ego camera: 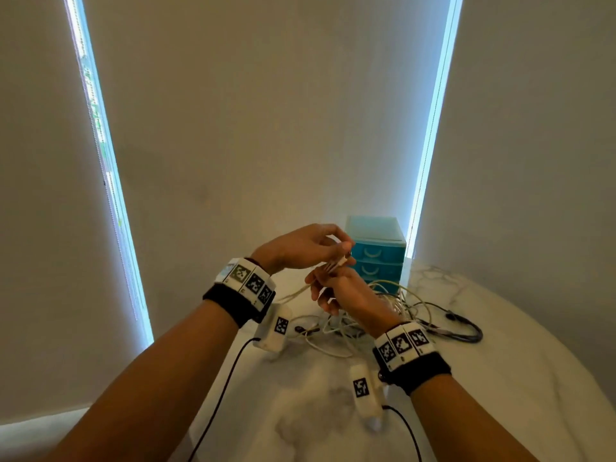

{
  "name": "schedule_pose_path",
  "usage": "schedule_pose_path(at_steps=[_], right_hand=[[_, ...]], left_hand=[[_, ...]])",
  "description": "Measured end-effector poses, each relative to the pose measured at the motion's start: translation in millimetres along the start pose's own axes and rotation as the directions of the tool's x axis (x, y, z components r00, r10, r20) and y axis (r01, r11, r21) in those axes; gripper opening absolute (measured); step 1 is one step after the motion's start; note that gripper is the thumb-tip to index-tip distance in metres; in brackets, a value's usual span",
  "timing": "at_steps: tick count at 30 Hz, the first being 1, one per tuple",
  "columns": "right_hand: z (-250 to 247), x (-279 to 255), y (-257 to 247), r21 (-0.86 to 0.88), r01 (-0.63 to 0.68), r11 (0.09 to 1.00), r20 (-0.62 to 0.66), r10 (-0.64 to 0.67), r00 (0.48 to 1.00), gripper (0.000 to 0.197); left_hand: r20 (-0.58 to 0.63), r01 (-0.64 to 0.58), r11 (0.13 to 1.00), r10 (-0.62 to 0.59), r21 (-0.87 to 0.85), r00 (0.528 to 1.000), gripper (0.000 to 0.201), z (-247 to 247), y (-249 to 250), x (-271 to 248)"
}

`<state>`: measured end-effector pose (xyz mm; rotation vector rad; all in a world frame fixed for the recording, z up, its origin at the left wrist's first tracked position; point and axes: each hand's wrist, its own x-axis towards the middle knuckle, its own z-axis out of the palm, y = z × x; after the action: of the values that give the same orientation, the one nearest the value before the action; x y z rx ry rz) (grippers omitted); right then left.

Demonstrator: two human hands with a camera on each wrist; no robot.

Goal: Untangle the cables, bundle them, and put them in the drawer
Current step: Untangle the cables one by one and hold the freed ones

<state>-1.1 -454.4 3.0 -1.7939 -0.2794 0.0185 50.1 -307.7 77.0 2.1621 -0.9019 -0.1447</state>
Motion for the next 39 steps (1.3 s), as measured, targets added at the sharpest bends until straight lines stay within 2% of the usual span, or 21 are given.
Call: schedule_pose_path(at_steps=[4,6,9,13,15,17,21,25,29,33,37,39], right_hand=[[-30.3,-28.6,30.6,0.081,-0.028,0.996,-0.019,0.03,0.999,0.033],[-43.8,-40.1,45.5,0.139,-0.044,0.989,-0.031,0.049,0.998,0.033],[-60.0,-44.6,54.7,0.192,-0.051,0.98,-0.074,0.067,0.995,0.035],[-77.2,-48.1,55.4,0.166,-0.06,0.984,-0.142,0.084,0.986,0.039],[-81.5,-52.1,58.6,0.172,-0.061,0.983,-0.148,0.087,0.985,0.044],[-87.3,-53.9,62.9,0.225,-0.044,0.973,-0.177,0.085,0.981,0.044],[-102.5,-51.0,72.8,0.322,-0.042,0.946,-0.271,0.135,0.953,0.034],[-101.8,-45.9,74.8,0.336,-0.013,0.942,-0.305,0.122,0.945,0.029],[-100.0,-45.1,73.1,0.305,0.043,0.952,-0.332,0.064,0.941,0.024],[-92.1,-45.4,74.2,0.315,0.103,0.944,-0.317,0.002,0.949,0.038],[-87.0,-45.9,71.2,0.144,0.126,0.981,-0.397,-0.059,0.916,0.036],[-85.8,-44.6,71.8,0.104,0.118,0.988,-0.44,-0.061,0.896,0.041]], left_hand=[[0.064,-0.144,0.985,0.15,-0.096,0.987,0.028,39.7,-3.7,10.6],[0.082,-0.148,0.982,0.158,-0.118,0.984,0.035,58.3,-5.4,19.6],[0.046,-0.056,0.982,0.065,-0.179,0.997,0.054,86.2,2.2,31.0],[0.062,0.159,0.95,-0.147,-0.271,0.987,0.089,115.5,10.4,41.7],[0.077,0.227,0.938,-0.215,-0.261,0.974,0.096,126.5,7.6,45.8],[0.078,0.239,0.937,-0.227,-0.255,0.971,0.099,134.6,4.7,46.8],[0.0,0.221,0.943,-0.228,-0.249,0.974,0.09,140.2,-12.9,46.7],[-0.068,0.08,0.983,-0.092,-0.166,0.993,0.077,143.6,-34.4,47.9],[-0.116,0.012,0.992,-0.026,-0.126,0.993,0.065,142.5,-36.0,41.9],[-0.108,-0.036,0.984,0.017,-0.175,0.994,0.055,138.4,-43.3,32.3],[-0.11,-0.084,0.982,0.066,-0.171,0.992,0.046,137.4,-49.5,28.1],[-0.106,-0.077,0.984,0.06,-0.16,0.993,0.043,136.8,-49.2,27.8]])
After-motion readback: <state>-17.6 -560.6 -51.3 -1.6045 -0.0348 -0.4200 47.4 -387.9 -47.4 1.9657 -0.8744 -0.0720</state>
